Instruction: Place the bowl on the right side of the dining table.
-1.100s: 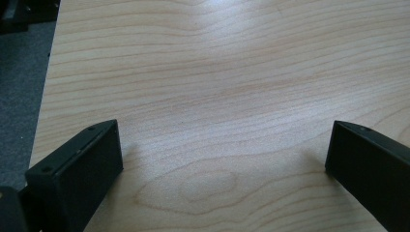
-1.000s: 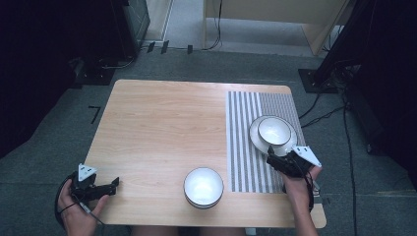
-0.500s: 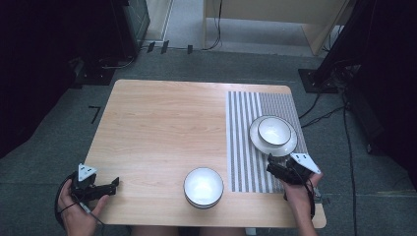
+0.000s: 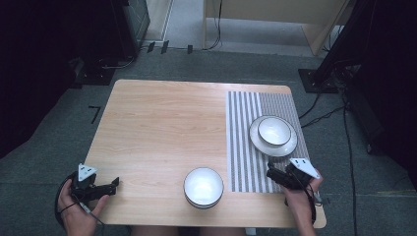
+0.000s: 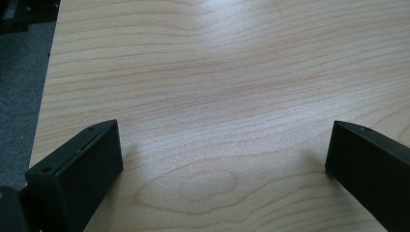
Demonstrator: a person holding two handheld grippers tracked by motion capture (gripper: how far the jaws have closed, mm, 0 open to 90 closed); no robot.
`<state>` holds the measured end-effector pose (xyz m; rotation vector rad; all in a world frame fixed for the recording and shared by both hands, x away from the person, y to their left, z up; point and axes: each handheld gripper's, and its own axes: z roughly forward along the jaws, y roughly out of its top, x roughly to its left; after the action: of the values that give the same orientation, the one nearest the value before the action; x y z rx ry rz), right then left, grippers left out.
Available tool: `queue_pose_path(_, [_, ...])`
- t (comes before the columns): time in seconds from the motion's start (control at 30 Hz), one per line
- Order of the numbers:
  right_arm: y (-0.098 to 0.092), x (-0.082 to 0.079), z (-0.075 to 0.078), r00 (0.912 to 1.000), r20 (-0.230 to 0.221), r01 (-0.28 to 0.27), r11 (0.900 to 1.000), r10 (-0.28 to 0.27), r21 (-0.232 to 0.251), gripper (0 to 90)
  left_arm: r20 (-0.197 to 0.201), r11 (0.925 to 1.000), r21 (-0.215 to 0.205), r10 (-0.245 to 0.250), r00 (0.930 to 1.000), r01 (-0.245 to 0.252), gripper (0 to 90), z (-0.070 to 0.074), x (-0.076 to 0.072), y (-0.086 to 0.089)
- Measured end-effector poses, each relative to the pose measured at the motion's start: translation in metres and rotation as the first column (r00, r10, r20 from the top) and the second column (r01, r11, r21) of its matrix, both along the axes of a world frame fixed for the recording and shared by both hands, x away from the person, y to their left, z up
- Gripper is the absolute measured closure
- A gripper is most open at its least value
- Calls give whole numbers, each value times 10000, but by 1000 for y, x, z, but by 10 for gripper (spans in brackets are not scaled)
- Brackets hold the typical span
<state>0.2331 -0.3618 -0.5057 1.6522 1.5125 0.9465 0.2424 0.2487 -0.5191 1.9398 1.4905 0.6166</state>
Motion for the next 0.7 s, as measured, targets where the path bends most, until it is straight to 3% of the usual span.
queue_pose_path(0.4, [-4,-13,-1,9999,51,142,9998,-143,150,0,1,10000,-35,9,10000,-9,0,0,0,0])
queue_pose_path(0.7, [-5,-21,-1,9999,72,119,9999,-119,-9,0,-5,10000,-81,-1,10000,1,0,0,0,1])
